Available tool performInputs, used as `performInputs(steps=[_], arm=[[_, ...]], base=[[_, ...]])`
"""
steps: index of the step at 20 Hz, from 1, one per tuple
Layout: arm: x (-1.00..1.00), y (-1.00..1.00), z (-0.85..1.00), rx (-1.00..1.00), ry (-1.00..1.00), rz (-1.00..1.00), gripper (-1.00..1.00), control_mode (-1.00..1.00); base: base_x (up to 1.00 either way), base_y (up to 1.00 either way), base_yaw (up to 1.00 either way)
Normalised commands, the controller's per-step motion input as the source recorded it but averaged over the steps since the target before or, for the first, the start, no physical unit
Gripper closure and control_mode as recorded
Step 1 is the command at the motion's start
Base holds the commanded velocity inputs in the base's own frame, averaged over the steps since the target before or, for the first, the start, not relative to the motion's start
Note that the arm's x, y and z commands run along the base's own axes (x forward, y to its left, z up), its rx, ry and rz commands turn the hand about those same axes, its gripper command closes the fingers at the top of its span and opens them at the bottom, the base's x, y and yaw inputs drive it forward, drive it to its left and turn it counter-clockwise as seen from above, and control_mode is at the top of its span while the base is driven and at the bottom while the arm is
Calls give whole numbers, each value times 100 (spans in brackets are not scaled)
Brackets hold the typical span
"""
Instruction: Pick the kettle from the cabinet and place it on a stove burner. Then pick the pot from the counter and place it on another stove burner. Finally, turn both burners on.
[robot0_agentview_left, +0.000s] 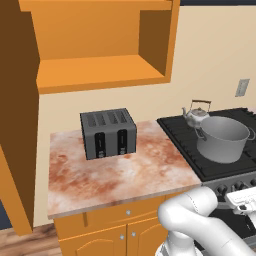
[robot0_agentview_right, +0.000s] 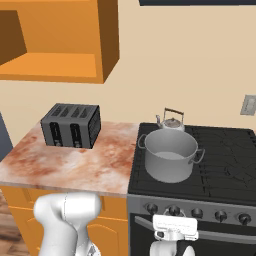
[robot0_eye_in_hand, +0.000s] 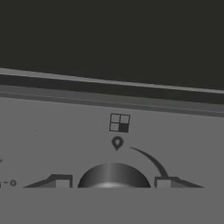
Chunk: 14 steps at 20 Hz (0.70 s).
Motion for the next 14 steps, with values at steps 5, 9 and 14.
performInputs(steps=[5, 9, 14], arm=[[-7, -10, 6, -23, 0, 6, 100, -100], [-13, -7, 11, -24, 0, 7, 100, -100], [-18, -11, 19, -24, 0, 8, 100, -100]], base=[[0, 0, 0], [0, 0, 0], [0, 0, 0]])
